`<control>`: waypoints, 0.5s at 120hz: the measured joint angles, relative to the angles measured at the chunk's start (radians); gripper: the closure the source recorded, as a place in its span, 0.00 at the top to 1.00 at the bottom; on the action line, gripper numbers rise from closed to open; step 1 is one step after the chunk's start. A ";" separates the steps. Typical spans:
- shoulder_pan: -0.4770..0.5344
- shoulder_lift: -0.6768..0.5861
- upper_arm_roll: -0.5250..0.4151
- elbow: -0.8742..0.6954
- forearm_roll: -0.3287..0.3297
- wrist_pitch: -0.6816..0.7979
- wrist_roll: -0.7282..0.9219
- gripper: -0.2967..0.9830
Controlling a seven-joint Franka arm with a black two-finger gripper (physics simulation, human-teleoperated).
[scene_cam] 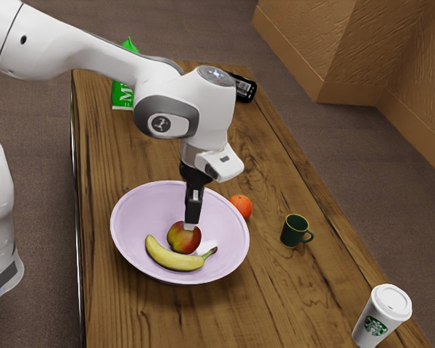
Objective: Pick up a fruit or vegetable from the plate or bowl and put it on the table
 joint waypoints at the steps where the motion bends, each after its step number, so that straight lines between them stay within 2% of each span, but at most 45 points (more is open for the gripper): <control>1: 0.000 0.001 0.000 -0.001 0.000 0.001 0.000 0.74; 60: 0.009 0.105 0.006 -0.004 -0.007 0.081 0.000 0.74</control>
